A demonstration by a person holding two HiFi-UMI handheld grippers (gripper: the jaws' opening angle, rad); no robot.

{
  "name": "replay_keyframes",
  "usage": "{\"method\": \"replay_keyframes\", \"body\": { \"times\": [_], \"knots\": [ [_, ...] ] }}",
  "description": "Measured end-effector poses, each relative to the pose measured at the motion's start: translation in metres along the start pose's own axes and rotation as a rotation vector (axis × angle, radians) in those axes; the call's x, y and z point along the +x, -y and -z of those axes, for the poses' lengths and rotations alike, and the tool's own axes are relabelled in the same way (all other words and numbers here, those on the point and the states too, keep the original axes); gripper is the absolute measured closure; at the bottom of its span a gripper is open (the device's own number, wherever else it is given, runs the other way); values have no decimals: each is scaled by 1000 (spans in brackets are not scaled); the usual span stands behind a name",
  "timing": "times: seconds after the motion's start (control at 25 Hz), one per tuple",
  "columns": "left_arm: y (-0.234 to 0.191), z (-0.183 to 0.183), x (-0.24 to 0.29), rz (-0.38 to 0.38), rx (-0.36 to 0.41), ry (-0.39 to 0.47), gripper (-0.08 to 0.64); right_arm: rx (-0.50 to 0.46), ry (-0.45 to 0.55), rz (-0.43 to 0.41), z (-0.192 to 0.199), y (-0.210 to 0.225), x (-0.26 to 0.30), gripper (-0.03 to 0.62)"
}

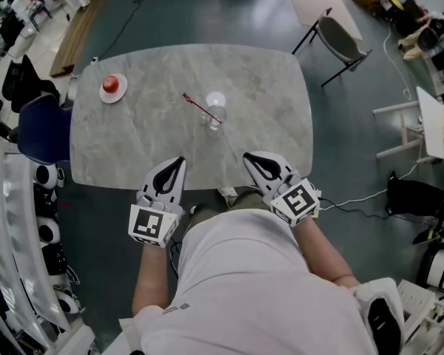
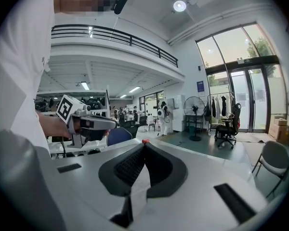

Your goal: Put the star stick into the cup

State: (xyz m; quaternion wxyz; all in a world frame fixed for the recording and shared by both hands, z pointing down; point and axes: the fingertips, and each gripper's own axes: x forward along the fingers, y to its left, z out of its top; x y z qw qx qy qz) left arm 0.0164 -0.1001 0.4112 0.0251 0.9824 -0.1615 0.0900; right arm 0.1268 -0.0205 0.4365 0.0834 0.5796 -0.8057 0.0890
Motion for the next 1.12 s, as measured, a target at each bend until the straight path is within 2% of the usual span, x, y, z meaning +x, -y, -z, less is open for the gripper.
{"method": "replay_keyframes", "body": {
  "times": [1.12],
  "knots": [
    [-2,12,17,-17,-23,-62,558,45,-20,-33,5,12,10,581]
  ]
}}
